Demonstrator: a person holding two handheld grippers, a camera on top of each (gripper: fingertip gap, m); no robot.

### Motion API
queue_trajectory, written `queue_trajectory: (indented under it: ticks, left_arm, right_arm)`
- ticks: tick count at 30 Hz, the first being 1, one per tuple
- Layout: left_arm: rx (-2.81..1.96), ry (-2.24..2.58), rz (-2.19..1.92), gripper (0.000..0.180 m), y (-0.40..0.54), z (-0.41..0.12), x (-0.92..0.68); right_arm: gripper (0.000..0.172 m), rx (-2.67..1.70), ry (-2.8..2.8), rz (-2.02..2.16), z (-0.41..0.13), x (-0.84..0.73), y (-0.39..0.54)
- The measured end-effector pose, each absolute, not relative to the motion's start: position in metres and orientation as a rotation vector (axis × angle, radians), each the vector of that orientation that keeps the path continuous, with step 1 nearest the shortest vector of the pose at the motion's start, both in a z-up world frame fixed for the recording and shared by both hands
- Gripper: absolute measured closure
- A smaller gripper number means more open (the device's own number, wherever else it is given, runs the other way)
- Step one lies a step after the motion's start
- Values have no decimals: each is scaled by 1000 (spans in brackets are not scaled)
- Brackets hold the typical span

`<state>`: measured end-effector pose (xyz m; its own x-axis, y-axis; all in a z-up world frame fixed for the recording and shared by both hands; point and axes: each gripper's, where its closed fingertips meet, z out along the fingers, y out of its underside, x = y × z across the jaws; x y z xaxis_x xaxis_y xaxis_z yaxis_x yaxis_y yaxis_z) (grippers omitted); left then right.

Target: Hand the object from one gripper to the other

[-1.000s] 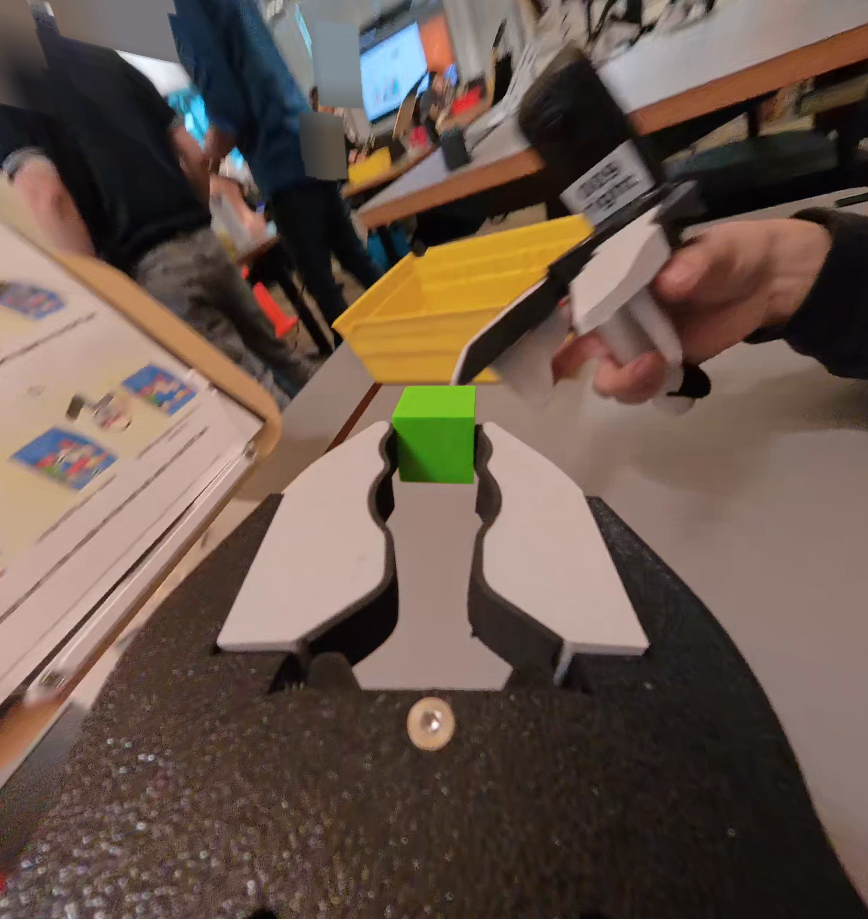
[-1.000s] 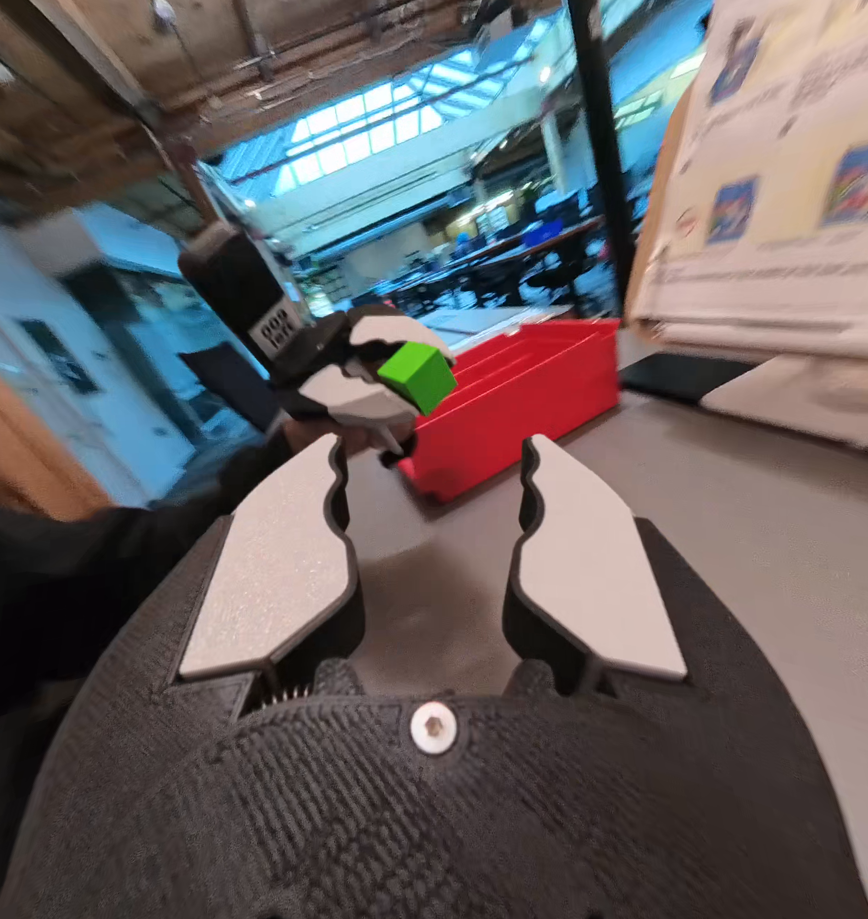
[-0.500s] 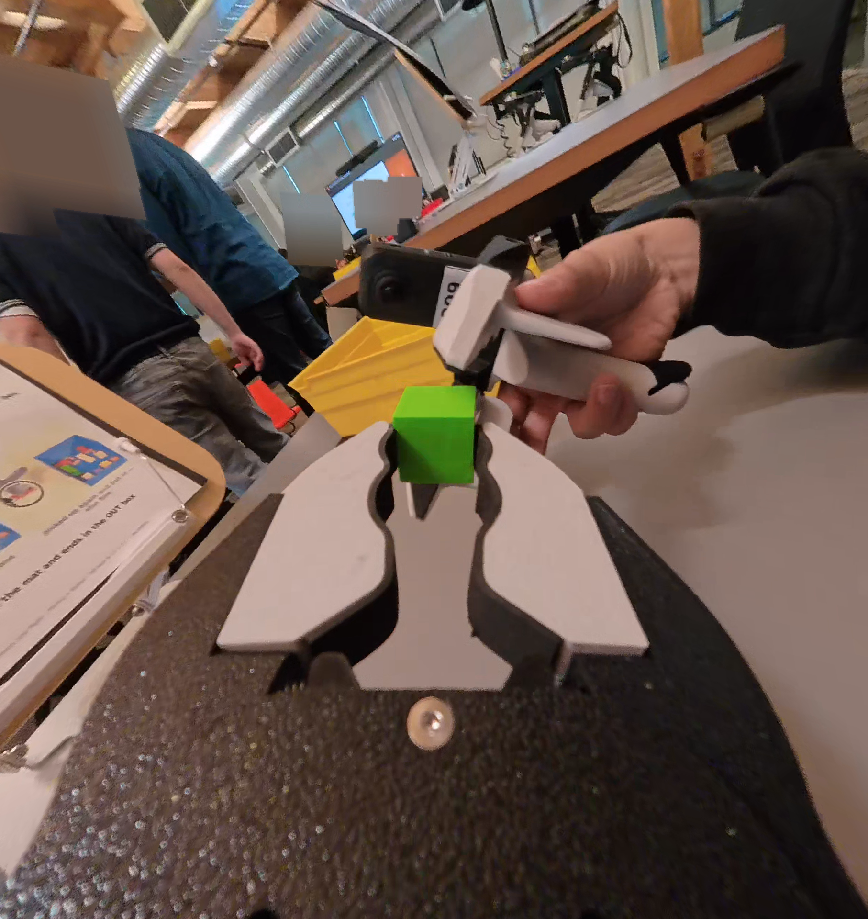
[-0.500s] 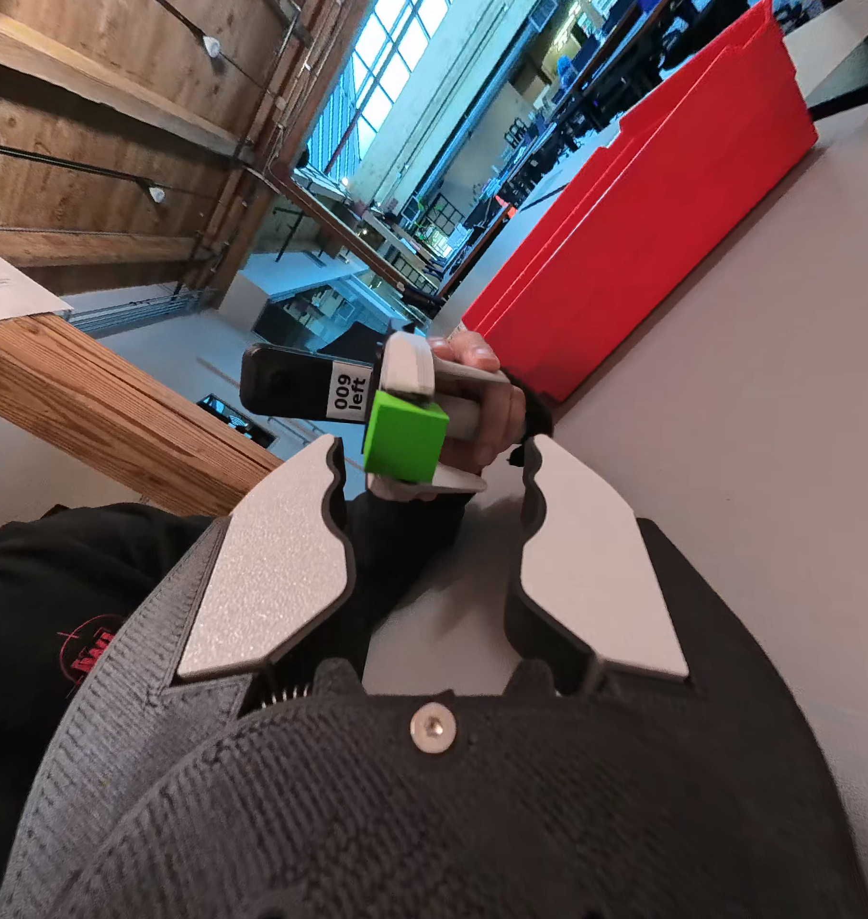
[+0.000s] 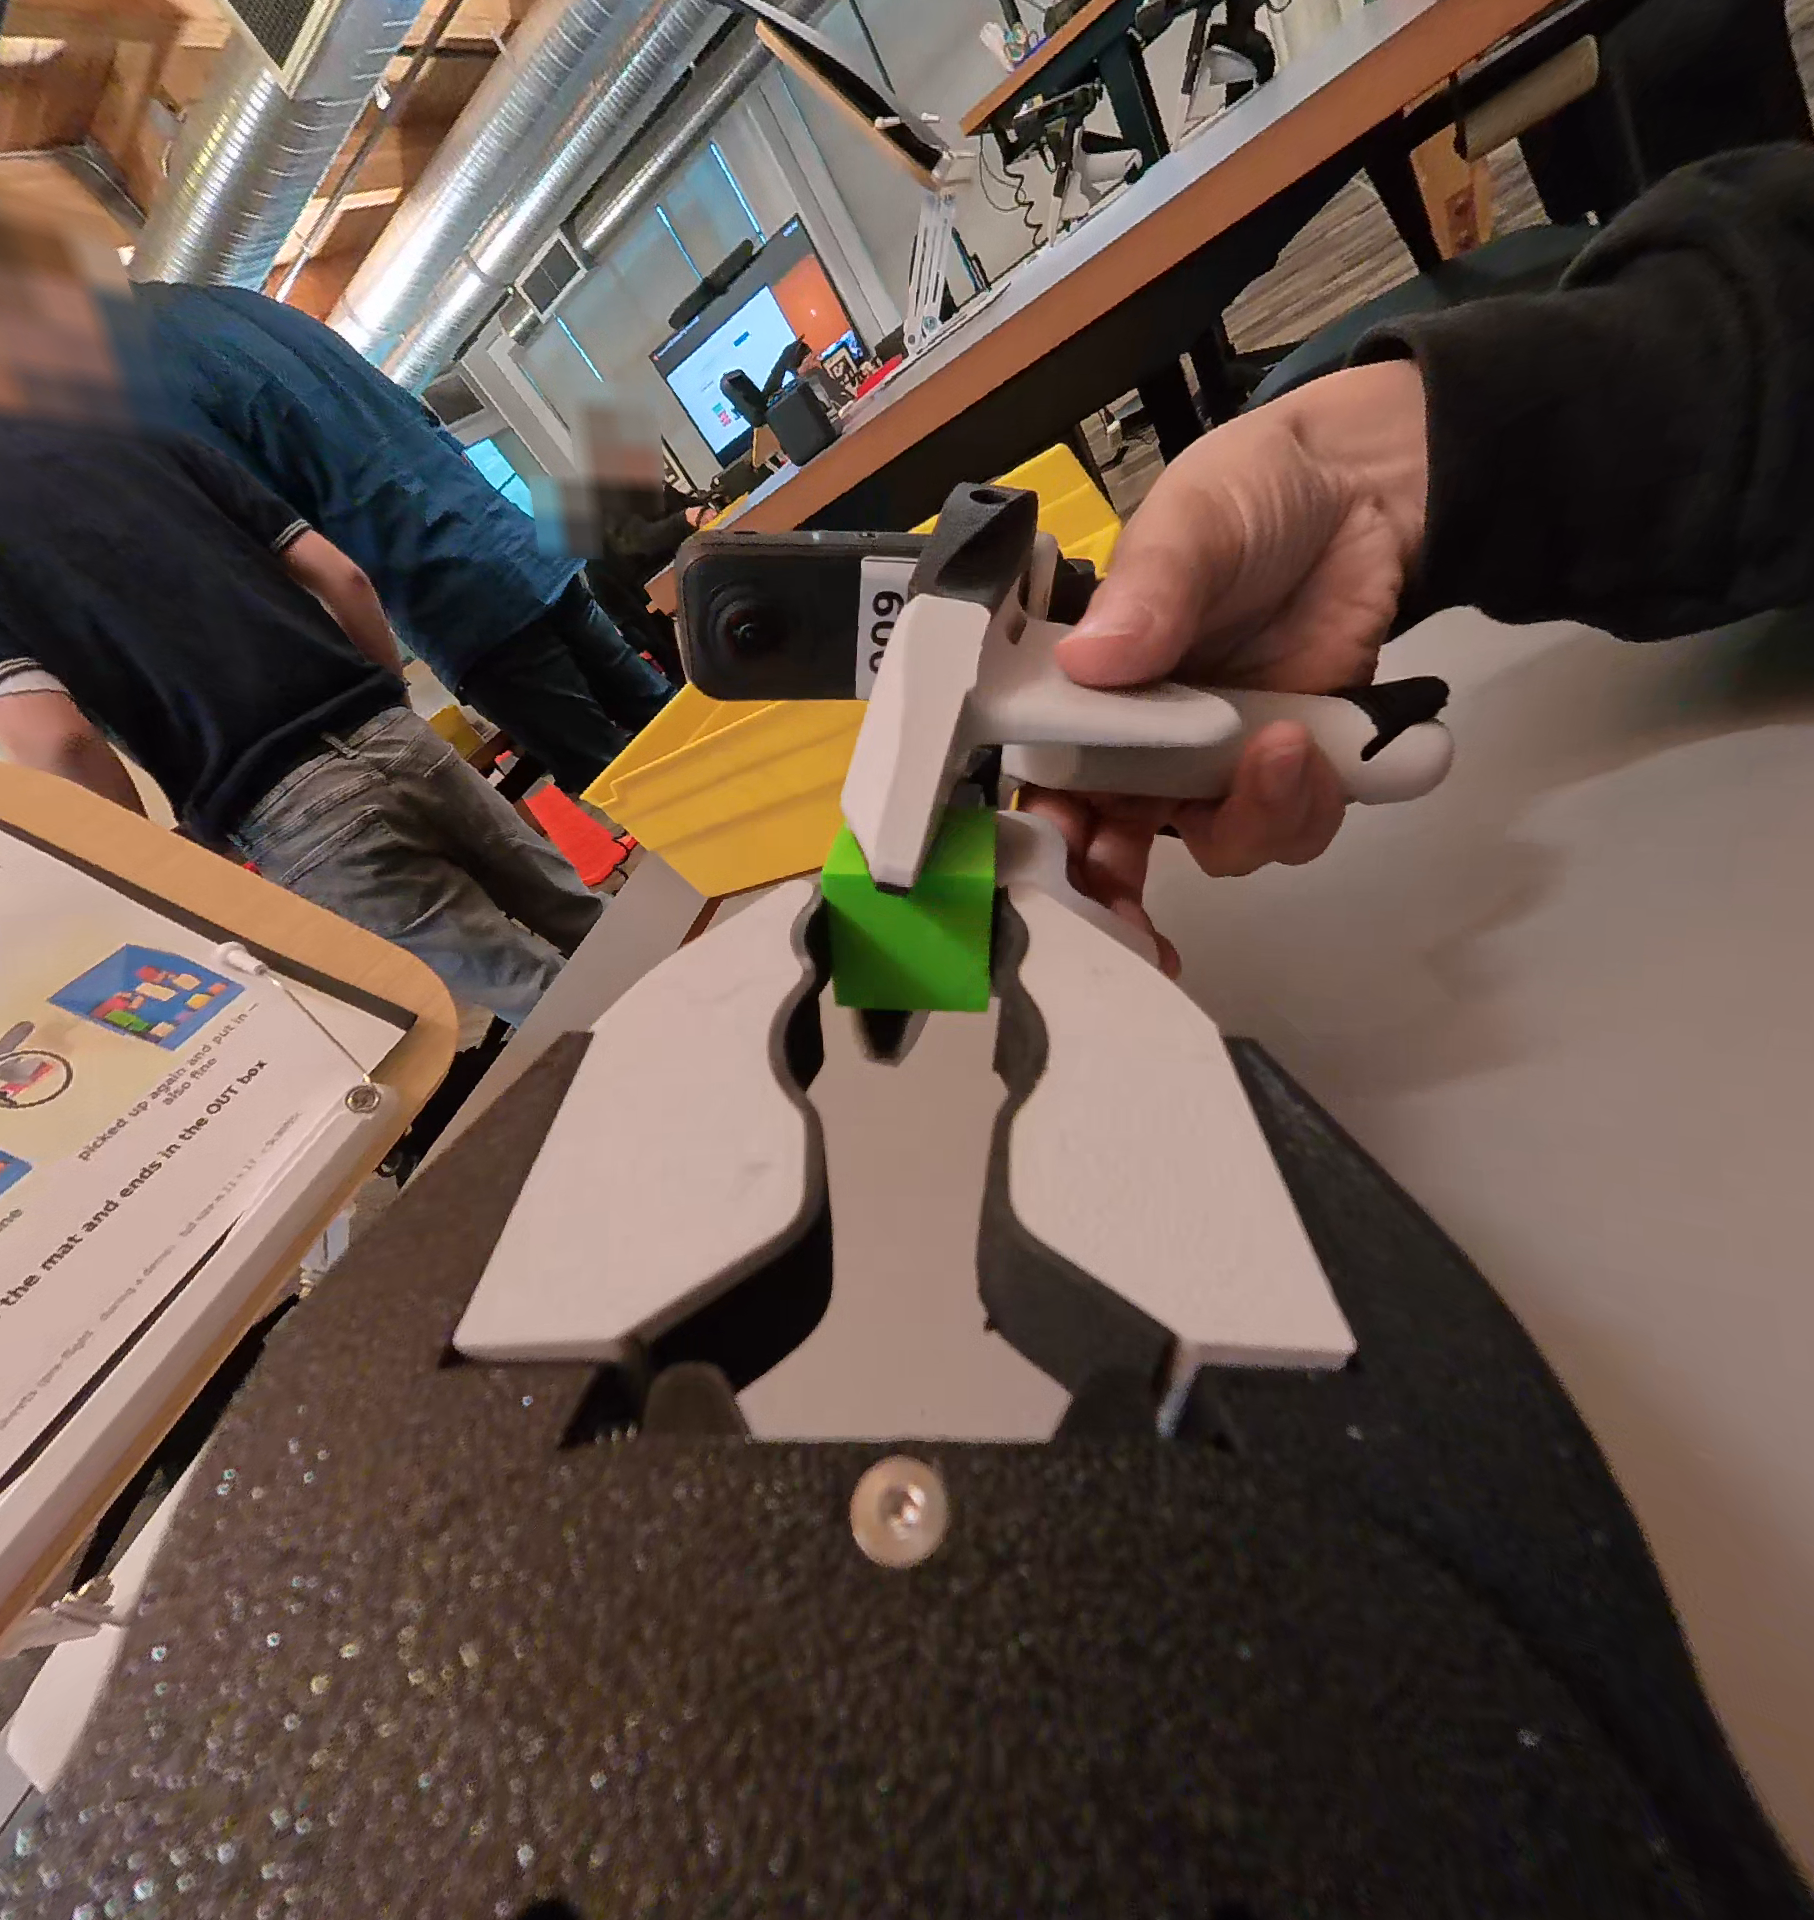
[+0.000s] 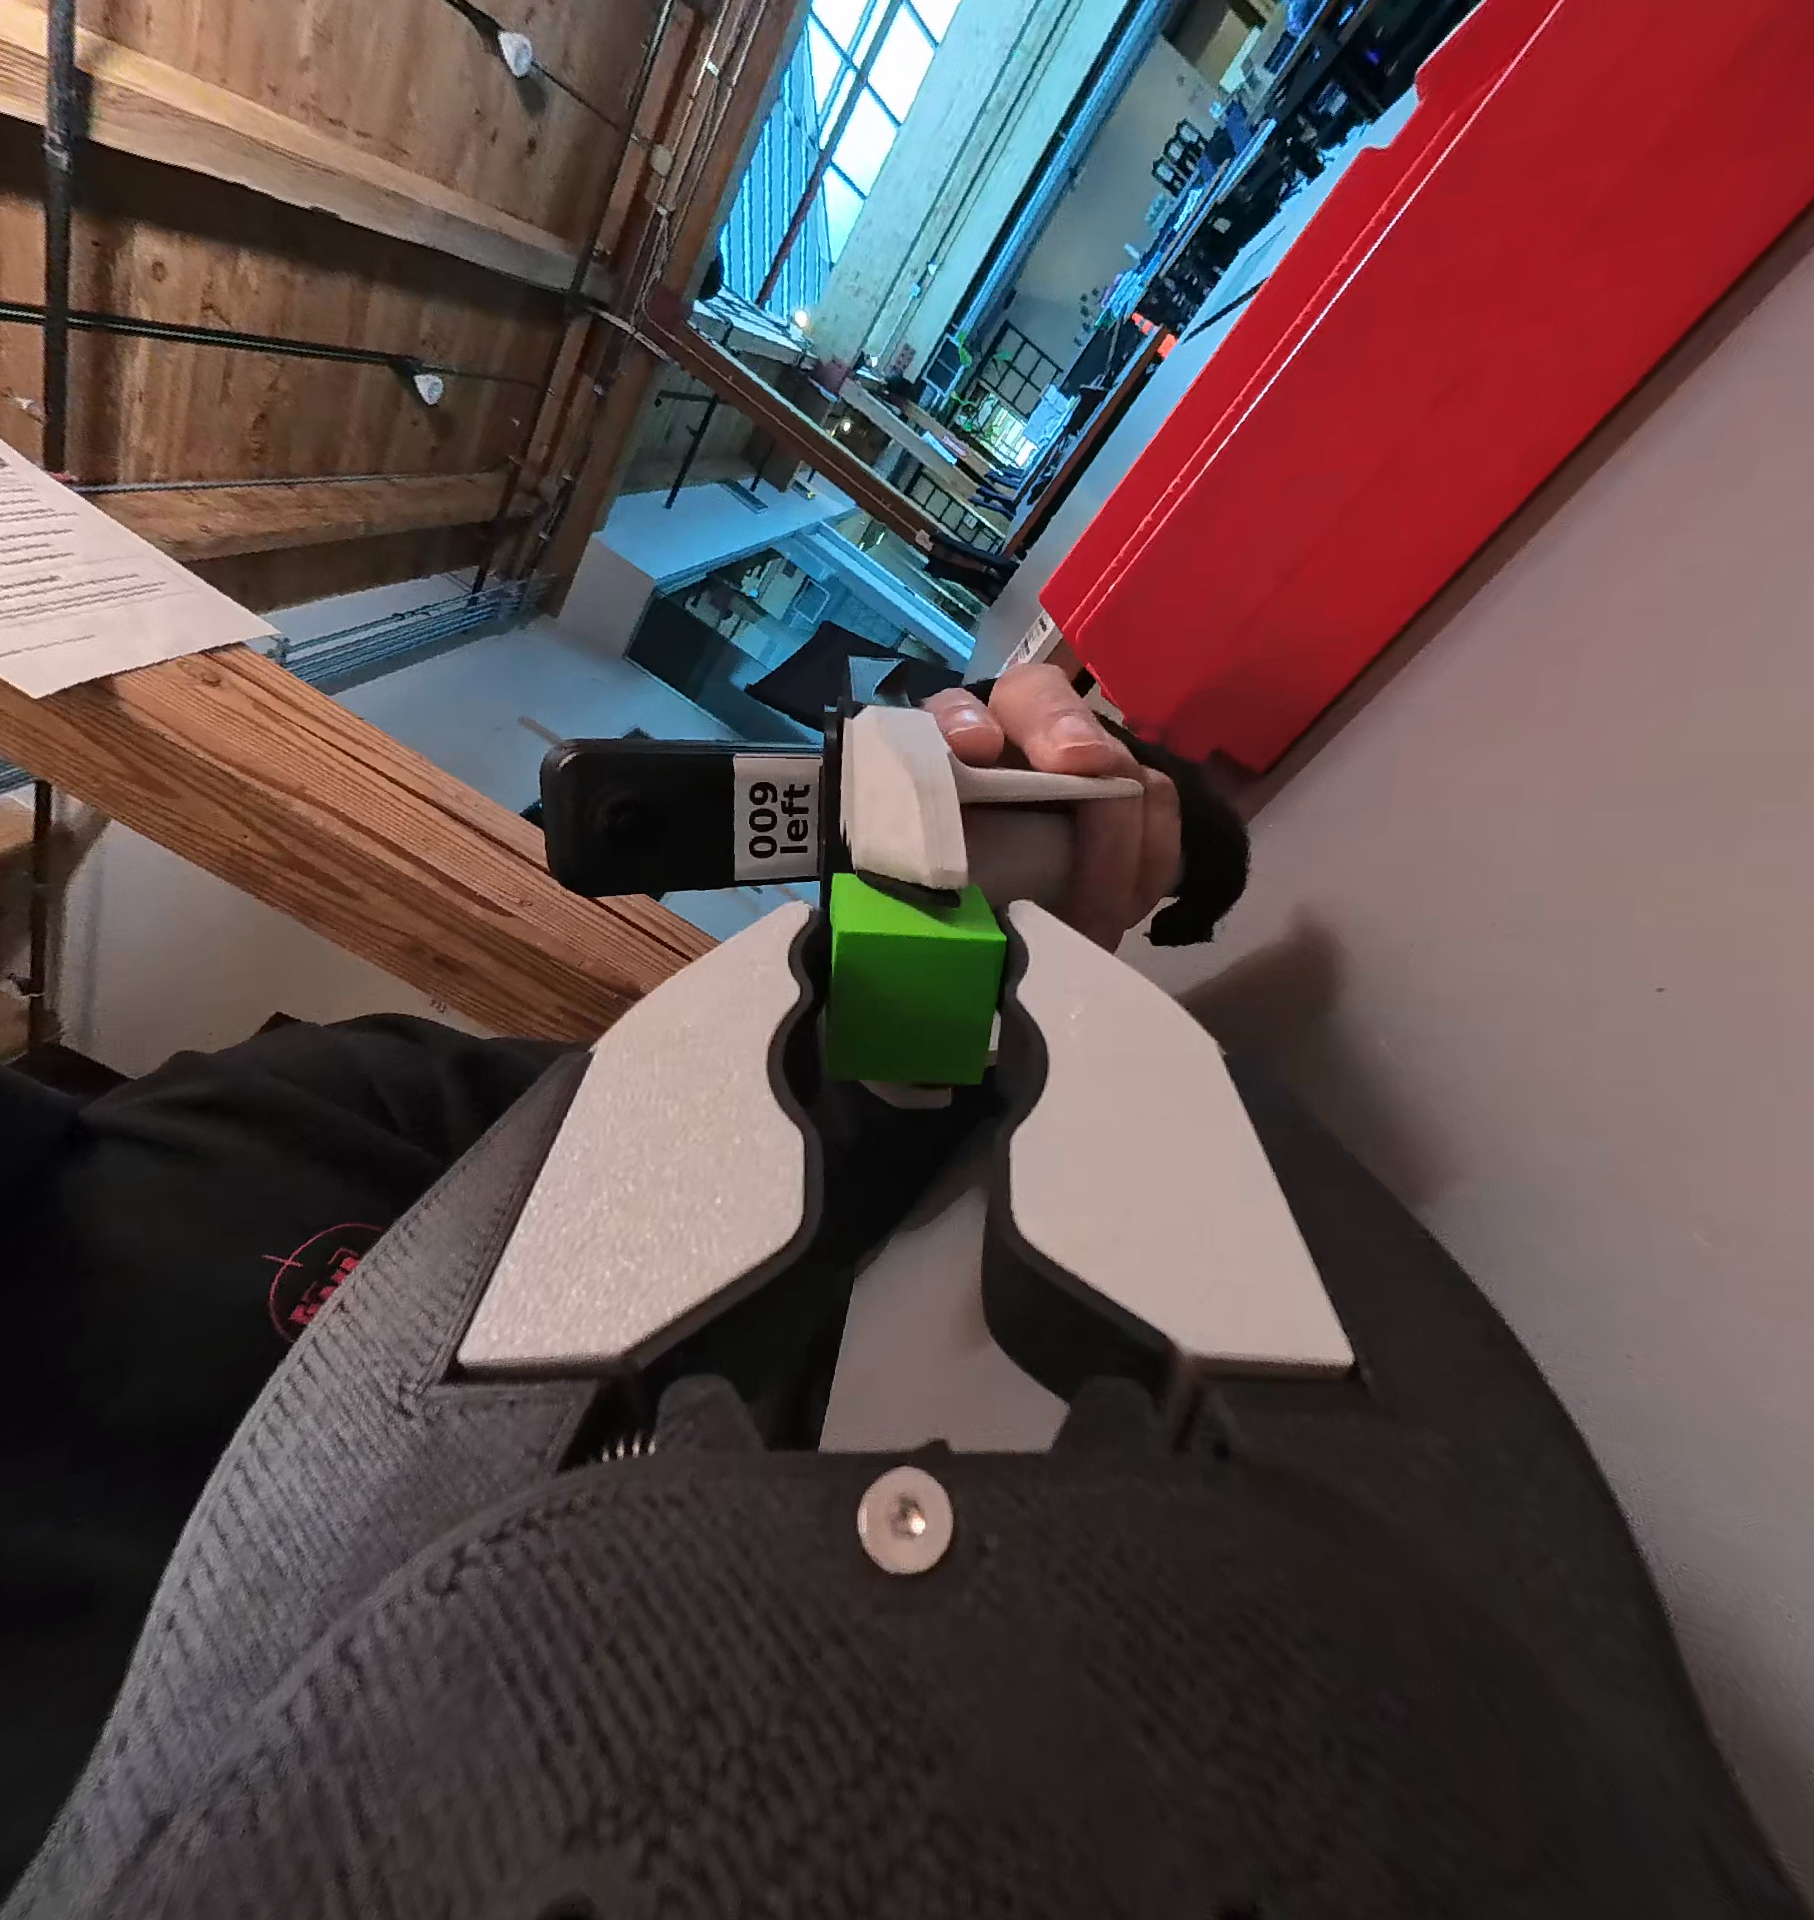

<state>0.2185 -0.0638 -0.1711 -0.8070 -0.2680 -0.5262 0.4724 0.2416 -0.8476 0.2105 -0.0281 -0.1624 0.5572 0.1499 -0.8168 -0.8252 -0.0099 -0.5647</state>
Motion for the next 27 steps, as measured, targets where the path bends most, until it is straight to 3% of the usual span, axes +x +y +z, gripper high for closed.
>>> queue_trajectory:
  ticks: [4,6,9,12,17,21,27]
  left_arm:
    - [141,1937,-1656,150,-64,-170,220]
    - [77,1904,-1684,136,-61,-167,224]
    - [-67,1861,-1623,136,-50,-167,243]
    - [-174,1859,-1539,138,-39,-173,259]
    - [-269,1905,-1443,143,-32,-188,273]
    - [-274,1921,-1441,145,-34,-192,273]
    - [-295,1917,-1458,147,-31,-190,274]
  right_arm:
    - [142,-1420,598,794,-161,210,-29]
    - [142,-1433,579,733,-155,213,-33]
    - [142,-1446,629,513,-145,238,-58]
    - [142,-1466,811,47,-137,287,-125]
    - [142,-1520,1310,-782,-161,331,-312]
    - [142,-1476,1511,-998,-185,329,-393]
    - [142,-1470,1550,-1141,-194,330,-421]
